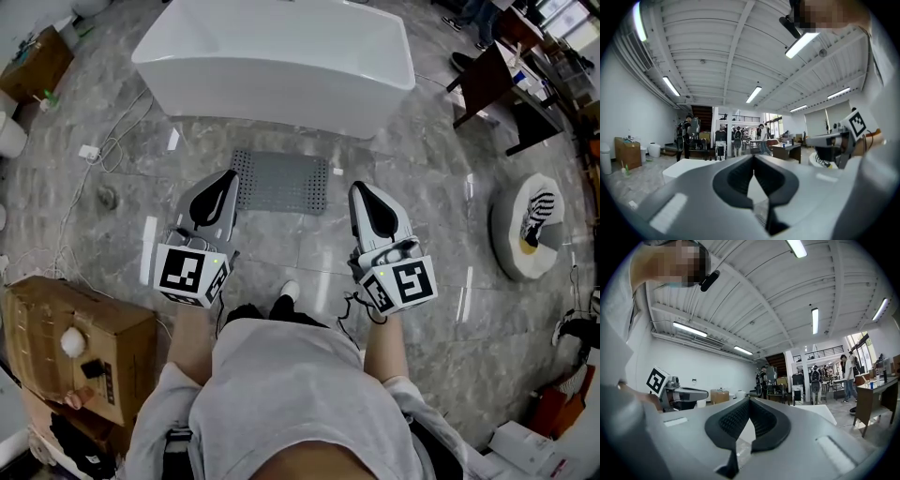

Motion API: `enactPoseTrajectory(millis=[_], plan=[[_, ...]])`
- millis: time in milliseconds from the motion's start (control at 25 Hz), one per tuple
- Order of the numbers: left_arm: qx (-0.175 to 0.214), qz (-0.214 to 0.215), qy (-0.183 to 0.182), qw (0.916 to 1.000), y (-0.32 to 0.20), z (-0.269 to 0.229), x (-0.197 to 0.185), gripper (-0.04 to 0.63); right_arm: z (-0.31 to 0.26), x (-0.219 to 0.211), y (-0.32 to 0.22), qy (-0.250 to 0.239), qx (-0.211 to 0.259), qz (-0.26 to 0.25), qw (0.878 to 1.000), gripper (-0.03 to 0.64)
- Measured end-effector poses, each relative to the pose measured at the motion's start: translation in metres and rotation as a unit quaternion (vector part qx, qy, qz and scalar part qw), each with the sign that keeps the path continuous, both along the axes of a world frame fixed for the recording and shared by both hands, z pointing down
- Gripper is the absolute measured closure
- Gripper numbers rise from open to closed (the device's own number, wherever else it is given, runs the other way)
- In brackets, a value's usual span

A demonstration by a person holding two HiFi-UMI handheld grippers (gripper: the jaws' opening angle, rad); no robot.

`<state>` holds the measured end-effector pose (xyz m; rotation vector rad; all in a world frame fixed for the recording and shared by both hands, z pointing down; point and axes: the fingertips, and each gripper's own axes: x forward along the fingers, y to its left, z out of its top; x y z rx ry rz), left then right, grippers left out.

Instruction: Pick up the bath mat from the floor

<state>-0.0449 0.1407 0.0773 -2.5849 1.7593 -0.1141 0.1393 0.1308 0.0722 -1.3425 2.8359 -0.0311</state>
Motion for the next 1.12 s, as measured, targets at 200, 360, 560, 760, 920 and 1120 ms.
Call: enactPoseTrajectory(millis=[200, 360, 560, 760, 920, 1120], plan=[[0.001, -0.010, -0.007, 0.9999, -0.002, 0.002, 0.015, 0.595, 0.005, 0.011, -0.009, -0.006, -0.001, -0.014, 1.000, 0.620], [0.003, -0.013, -0.013, 0.9998, -0.007, 0.001, 0.018, 0.595, 0.007, 0.015, -0.012, -0.010, -0.001, -0.016, 1.000, 0.620], [0.007, -0.012, -0.017, 0.9998, -0.015, -0.001, 0.027, 0.594, 0.010, 0.026, -0.021, -0.010, -0.003, -0.013, 1.000, 0.620], [0.005, -0.005, -0.020, 0.9998, -0.028, 0.003, 0.024, 0.594, 0.012, 0.024, -0.035, -0.009, -0.003, -0.005, 1.000, 0.620], [0.003, 0.002, -0.009, 1.0000, -0.045, 0.005, 0.021, 0.594, 0.014, 0.022, -0.049, -0.005, -0.006, 0.004, 1.000, 0.620], [0.001, 0.018, -0.022, 0.9996, -0.071, 0.008, 0.023, 0.594, 0.014, 0.018, -0.074, -0.003, -0.008, 0.013, 1.000, 0.620]])
